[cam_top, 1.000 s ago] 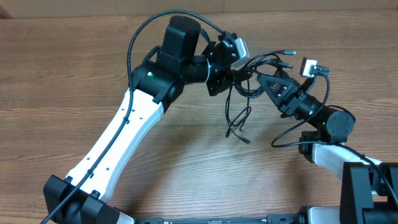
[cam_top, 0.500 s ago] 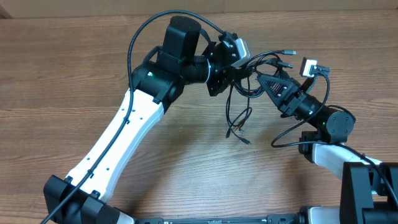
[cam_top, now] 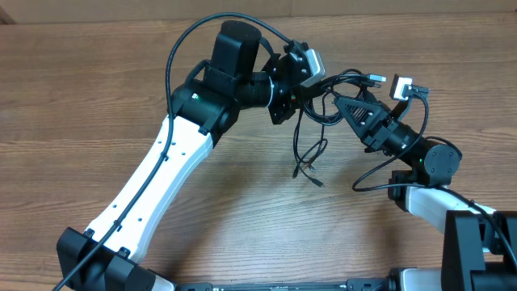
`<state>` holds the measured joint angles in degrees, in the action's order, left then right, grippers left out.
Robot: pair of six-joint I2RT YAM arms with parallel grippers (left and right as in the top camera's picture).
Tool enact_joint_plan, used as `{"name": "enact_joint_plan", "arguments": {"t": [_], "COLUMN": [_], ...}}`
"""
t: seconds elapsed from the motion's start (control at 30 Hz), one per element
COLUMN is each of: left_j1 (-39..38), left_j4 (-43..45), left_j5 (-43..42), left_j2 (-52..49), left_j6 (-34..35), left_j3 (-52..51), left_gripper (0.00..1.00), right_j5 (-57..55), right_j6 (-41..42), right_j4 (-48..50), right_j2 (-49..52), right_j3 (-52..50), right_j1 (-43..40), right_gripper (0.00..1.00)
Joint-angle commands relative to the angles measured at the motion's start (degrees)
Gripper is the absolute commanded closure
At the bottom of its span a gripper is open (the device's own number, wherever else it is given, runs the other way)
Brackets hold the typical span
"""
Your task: Untangle cables
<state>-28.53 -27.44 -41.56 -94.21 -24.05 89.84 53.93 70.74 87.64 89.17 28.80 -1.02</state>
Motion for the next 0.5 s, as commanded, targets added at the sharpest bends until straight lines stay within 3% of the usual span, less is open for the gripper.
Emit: {"name": "enact_joint_plan", "arguments": {"t": [0.0, 0.13, 0.47], "left_j1": [-0.35, -0.35, -0.33], "left_j4": [0.68, 1.20, 2.36], "left_j5": [4.94, 9.53, 16.22], "left_j2": [-0.83, -0.83, -0.83], "left_j6": [2.38, 7.61, 13.00], "left_j3": [1.29, 1.29, 1.29], "left_gripper": [0.96, 0.96, 0.96], "right_j5": [-0.28, -0.31, -0.31], "right_j6": [-0.26, -0.26, -0.28], "right_j4": [1.84, 1.84, 1.84], "right_j2": [-0.11, -0.11, -0.11], "right_j3": [0.55, 0.55, 0.55], "right_j1": [0.31, 0.31, 0.31], "right_gripper": [0.96, 0.96, 0.96]}}
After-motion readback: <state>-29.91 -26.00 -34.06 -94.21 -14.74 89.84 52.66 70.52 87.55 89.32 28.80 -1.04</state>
